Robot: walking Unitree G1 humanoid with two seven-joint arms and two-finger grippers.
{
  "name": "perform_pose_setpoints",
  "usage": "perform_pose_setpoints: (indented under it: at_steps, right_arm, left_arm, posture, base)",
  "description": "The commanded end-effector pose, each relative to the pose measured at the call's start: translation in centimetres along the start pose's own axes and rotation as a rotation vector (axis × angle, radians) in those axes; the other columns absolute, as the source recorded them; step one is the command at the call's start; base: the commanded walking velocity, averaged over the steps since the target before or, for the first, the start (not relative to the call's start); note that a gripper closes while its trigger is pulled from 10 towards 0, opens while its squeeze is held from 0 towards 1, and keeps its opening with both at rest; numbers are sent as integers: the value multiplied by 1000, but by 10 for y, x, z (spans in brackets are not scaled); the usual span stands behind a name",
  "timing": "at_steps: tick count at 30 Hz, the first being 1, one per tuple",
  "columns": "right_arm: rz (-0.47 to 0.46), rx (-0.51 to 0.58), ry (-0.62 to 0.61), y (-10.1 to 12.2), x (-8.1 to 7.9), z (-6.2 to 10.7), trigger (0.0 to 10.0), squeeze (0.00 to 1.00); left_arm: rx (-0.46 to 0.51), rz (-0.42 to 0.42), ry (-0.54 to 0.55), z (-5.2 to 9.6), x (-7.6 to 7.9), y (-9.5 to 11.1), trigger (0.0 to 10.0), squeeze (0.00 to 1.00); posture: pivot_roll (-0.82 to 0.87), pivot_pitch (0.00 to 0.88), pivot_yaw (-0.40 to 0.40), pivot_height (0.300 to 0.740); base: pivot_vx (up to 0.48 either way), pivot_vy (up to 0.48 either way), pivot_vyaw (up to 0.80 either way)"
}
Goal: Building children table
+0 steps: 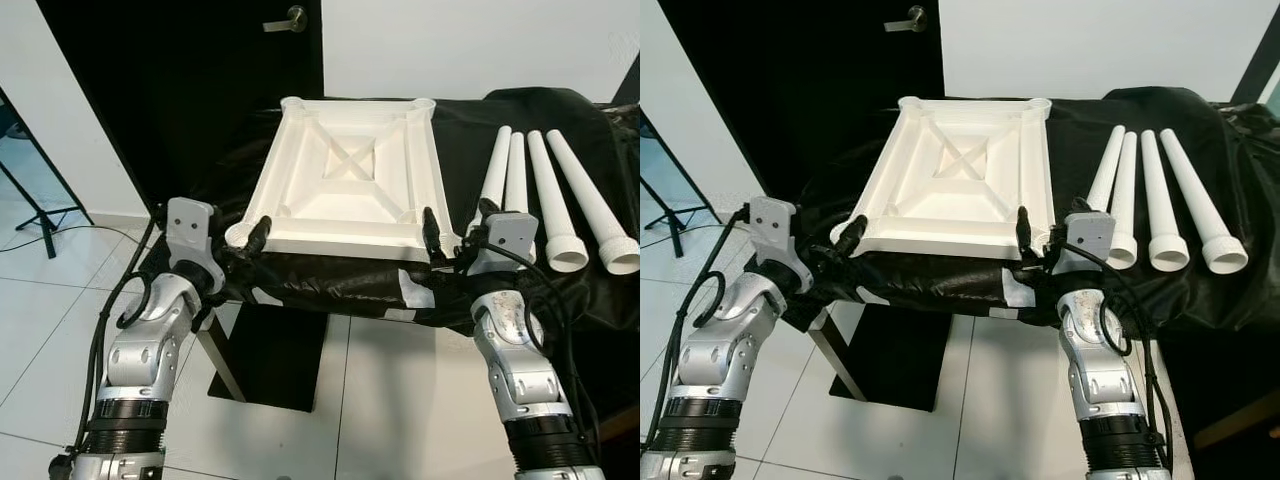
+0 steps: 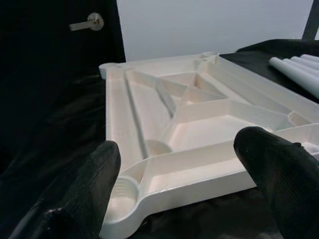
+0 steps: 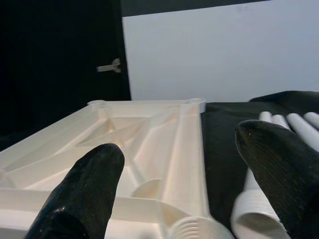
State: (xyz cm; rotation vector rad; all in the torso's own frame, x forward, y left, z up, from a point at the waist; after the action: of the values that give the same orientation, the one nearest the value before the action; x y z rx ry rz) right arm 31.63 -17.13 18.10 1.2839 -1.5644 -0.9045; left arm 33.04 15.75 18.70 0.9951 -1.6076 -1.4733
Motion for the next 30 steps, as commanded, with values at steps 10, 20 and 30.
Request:
perform_pose_setpoints:
  at_steps: [10,20,30]
  right_arm:
    - [26,-33,-39,-4,8,-1,10000,0]
    - [31,-17,-32,-2,8,-1,10000,0]
    - [38,-18,-28,-2,8,-2,10000,0]
  left_arm:
    - [15,-12,-45,-3,7,3,10000,0]
    - [30,15,-103,-2,14,4,10000,0]
    - [57,62,-185,2,22,7,10000,0]
  posture:
    - [-18,0,49,740]
    - [-21,0,46,740]
    - [-20,0,40,740]
  base:
    - [0,0,-449]
    - [0,0,-232]
    - [0,0,0]
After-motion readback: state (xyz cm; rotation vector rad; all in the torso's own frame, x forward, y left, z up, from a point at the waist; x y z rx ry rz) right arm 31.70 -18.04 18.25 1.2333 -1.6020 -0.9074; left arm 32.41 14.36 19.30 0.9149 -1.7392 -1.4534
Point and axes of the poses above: a point about 5 cm out from each wrist's last joint towards the gripper, its own z axis pointing back from the gripper into the wrist, its own y axis along the axis of the wrist's last joint, x = y × z, the point moved 2 cm from there along -z, pointing out of the wrist towards the gripper, and after that the axes turned 4 degrees about z, right-handed, at the moved point
